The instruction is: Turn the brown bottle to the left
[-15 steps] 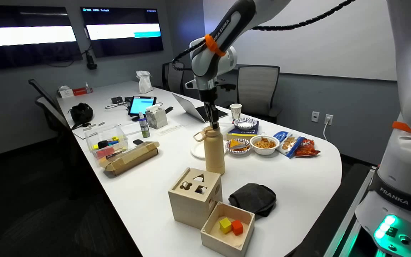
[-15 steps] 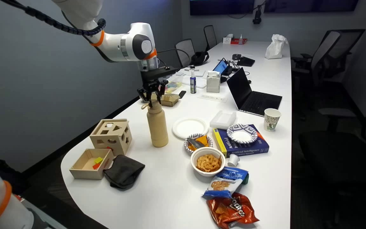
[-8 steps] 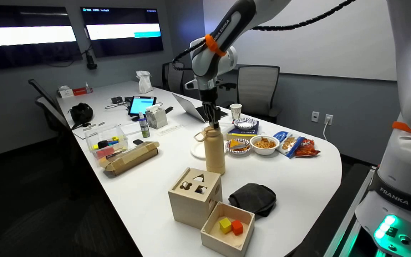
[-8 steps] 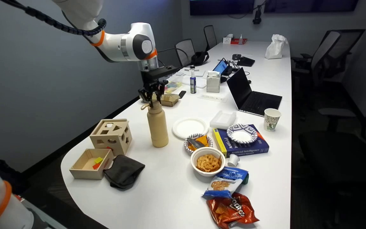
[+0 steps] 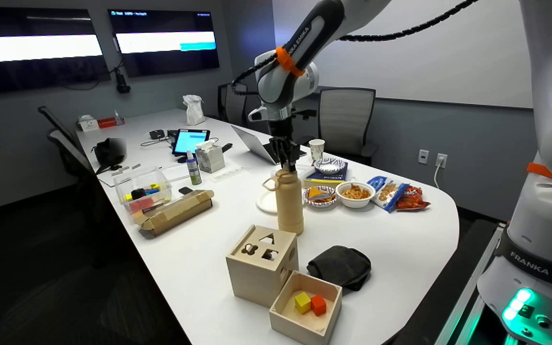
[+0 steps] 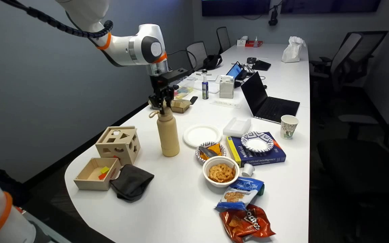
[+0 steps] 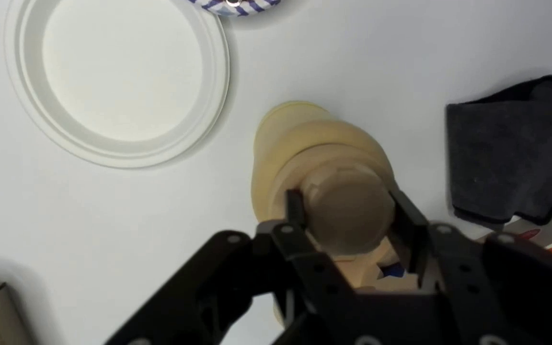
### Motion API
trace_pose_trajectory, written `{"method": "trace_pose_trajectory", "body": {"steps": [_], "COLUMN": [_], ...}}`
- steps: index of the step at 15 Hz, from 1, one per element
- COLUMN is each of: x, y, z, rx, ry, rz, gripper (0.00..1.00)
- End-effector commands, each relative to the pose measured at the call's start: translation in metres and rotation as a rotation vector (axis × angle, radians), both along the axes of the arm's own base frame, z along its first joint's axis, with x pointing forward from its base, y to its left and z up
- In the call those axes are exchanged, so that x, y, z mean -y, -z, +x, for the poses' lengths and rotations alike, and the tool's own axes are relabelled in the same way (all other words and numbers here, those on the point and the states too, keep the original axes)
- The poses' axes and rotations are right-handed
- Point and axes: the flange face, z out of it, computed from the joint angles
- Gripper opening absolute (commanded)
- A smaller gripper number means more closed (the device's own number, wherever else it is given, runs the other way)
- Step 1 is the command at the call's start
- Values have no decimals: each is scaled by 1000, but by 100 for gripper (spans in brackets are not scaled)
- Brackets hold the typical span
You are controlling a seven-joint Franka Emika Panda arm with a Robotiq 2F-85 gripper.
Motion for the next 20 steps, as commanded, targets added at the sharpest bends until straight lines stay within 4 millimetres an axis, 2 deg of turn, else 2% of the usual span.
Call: {"method": "trace_pose_trajectory", "body": {"steps": [1,13,20], "x": [-1,-2,0], "y": [13,18,16], "z": [1,0,-1], "rx": [-44,-75,-84], "ry": [-124,-402,-456], "rz": [-24,-12,-25], "gripper": [21,21,21]}}
